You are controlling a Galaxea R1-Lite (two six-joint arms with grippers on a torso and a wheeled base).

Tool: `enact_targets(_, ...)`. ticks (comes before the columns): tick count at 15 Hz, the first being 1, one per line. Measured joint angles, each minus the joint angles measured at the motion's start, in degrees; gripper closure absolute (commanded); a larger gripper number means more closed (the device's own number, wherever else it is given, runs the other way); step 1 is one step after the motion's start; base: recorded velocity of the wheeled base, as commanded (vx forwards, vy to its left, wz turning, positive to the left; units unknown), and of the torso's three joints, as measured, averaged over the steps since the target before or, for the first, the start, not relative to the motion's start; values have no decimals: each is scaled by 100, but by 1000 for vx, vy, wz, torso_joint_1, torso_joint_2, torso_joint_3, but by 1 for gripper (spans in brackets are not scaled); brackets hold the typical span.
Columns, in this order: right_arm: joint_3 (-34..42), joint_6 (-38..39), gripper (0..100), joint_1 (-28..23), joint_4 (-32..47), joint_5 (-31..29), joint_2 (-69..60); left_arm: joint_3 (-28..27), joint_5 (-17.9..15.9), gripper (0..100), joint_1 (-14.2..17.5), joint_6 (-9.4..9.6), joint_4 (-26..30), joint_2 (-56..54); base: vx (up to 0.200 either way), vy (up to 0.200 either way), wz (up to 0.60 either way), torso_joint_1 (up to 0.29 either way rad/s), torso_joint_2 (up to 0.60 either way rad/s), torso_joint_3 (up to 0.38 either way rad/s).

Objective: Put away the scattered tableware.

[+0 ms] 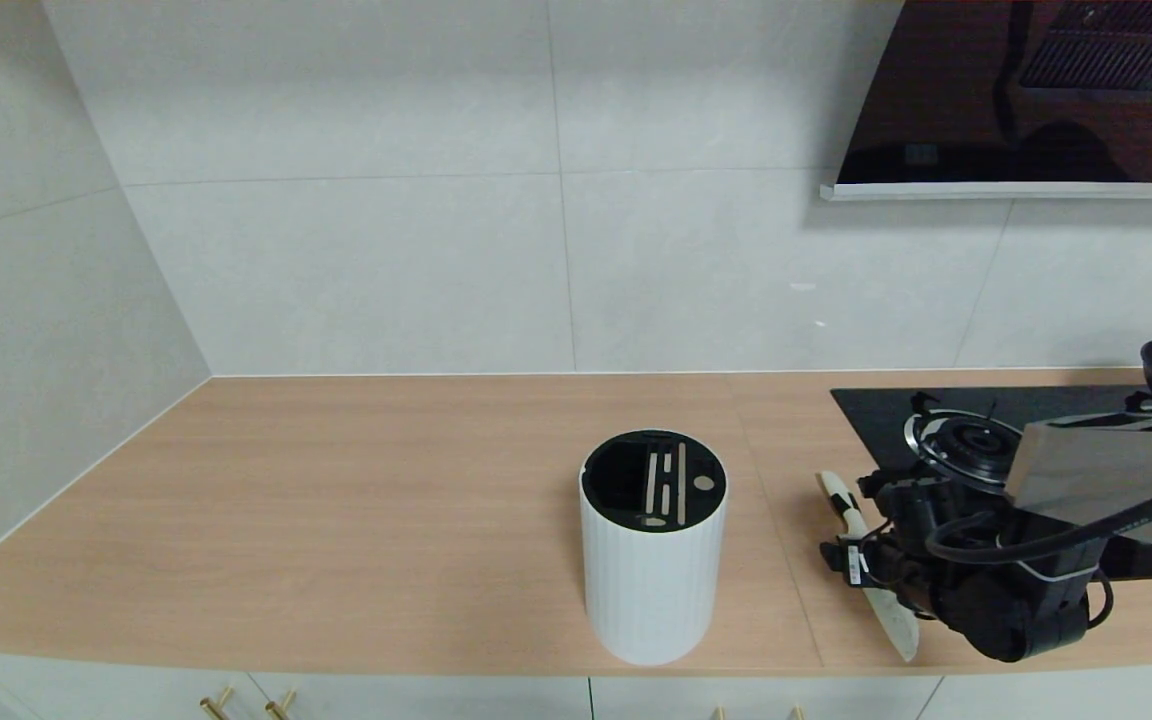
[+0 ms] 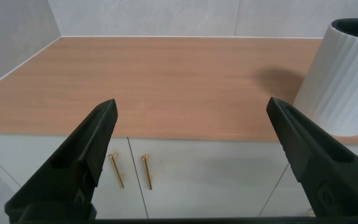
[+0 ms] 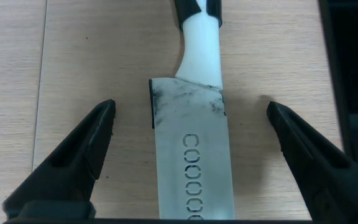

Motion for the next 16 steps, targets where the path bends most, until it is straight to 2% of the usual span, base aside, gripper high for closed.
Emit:
enact_targets(10, 27, 7, 100, -2, 7, 0, -72, -2, 0, 0, -2, 0, 2, 0, 0, 0, 0, 0, 0, 0)
enact_targets(16, 449, 13, 100, 101, -2, -35, -1253, 0, -1, 0, -2, 38, 6, 0, 0, 0, 0, 0, 0, 0)
